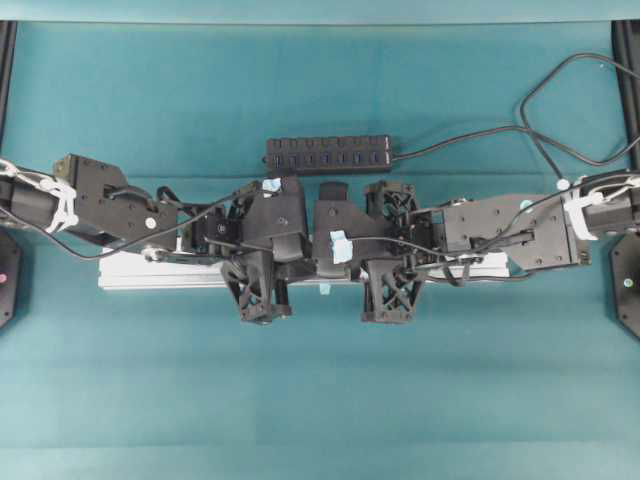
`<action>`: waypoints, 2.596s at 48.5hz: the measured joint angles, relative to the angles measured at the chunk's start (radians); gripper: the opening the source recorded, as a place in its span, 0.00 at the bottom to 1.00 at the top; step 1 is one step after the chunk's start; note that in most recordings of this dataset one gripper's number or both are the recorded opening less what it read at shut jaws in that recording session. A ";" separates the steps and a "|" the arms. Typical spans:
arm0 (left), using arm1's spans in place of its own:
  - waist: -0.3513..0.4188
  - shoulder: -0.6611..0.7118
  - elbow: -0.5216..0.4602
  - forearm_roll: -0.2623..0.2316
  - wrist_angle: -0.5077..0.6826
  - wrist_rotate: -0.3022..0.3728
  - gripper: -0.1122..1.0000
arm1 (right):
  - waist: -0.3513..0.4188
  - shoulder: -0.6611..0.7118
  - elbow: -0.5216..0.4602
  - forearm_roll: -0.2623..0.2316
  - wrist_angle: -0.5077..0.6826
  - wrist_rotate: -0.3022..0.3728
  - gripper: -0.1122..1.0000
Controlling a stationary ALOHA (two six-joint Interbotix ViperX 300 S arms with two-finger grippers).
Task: Pass the USB cable through three rings with both arms.
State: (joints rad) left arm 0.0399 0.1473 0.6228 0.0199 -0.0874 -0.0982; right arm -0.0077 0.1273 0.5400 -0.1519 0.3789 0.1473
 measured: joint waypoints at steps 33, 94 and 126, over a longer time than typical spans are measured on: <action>0.003 -0.009 0.032 0.000 -0.005 0.000 0.31 | 0.014 -0.002 0.000 0.000 0.008 0.000 0.69; -0.003 -0.209 0.094 0.000 0.138 -0.005 0.31 | -0.017 0.005 -0.075 -0.008 -0.078 -0.002 0.70; -0.005 -0.210 0.094 0.000 0.160 -0.005 0.31 | -0.012 0.028 -0.080 -0.008 -0.144 -0.009 0.06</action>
State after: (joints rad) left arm 0.0353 -0.0629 0.7164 0.0199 0.0721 -0.1028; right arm -0.0199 0.1549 0.4602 -0.1595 0.2347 0.1381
